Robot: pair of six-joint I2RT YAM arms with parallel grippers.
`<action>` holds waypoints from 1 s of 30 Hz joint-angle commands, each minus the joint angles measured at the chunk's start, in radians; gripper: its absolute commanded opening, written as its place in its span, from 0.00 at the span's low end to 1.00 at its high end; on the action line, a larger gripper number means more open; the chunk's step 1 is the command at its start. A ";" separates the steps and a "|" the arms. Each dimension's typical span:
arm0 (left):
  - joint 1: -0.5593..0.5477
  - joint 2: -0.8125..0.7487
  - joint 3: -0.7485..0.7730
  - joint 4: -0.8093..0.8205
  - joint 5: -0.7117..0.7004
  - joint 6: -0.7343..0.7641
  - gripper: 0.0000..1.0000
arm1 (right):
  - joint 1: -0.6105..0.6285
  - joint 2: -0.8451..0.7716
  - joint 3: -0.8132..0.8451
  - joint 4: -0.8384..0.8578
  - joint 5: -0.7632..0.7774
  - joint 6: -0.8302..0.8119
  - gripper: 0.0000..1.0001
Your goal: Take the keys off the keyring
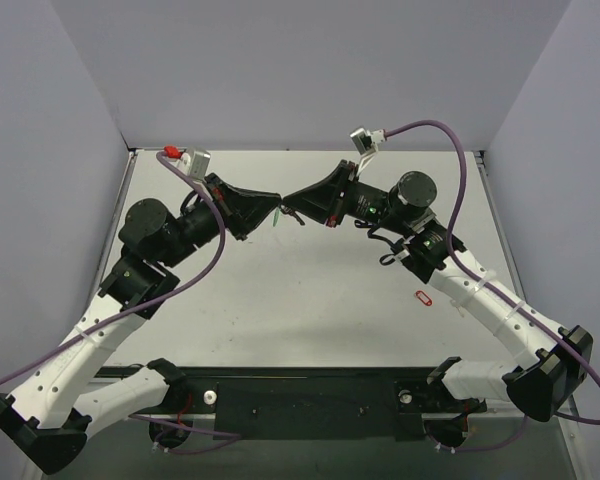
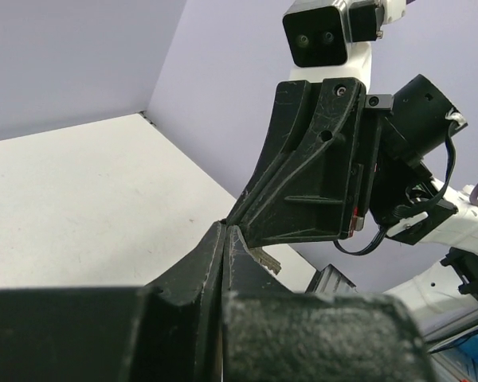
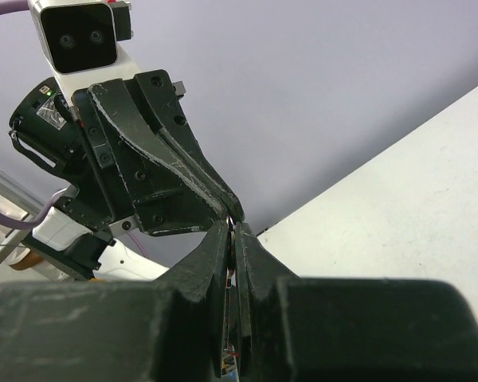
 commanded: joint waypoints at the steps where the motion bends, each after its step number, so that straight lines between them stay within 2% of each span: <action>1: -0.050 0.007 0.055 -0.026 0.060 0.033 0.24 | 0.033 -0.010 -0.009 0.046 -0.044 -0.018 0.00; 2: -0.050 0.004 0.086 -0.114 0.043 0.052 0.32 | 0.034 -0.013 -0.005 0.032 -0.060 -0.026 0.00; 3: -0.048 0.002 0.108 -0.153 0.032 0.096 0.47 | 0.033 -0.014 -0.003 -0.002 -0.075 -0.041 0.00; 5: -0.045 -0.002 0.164 -0.237 0.014 0.156 0.63 | 0.034 -0.020 0.006 -0.058 -0.097 -0.068 0.00; 8: -0.036 -0.004 0.249 -0.349 0.006 0.221 0.73 | 0.033 -0.027 0.017 -0.091 -0.120 -0.090 0.00; 11: -0.025 -0.009 0.284 -0.408 0.037 0.256 0.73 | 0.033 -0.027 0.023 -0.102 -0.158 -0.089 0.00; 16: -0.002 -0.018 0.295 -0.444 0.207 0.330 0.68 | 0.034 -0.022 0.038 -0.132 -0.216 -0.099 0.00; 20: 0.033 -0.010 0.310 -0.483 0.389 0.377 0.65 | 0.033 -0.025 0.057 -0.189 -0.265 -0.122 0.00; 23: 0.090 0.021 0.342 -0.509 0.564 0.382 0.59 | 0.031 -0.016 0.069 -0.186 -0.345 -0.110 0.00; 26: 0.134 0.051 0.352 -0.504 0.638 0.361 0.53 | 0.029 -0.017 0.070 -0.183 -0.380 -0.105 0.00; 30: 0.164 0.056 0.341 -0.500 0.676 0.358 0.53 | 0.028 -0.019 0.070 -0.169 -0.371 -0.101 0.00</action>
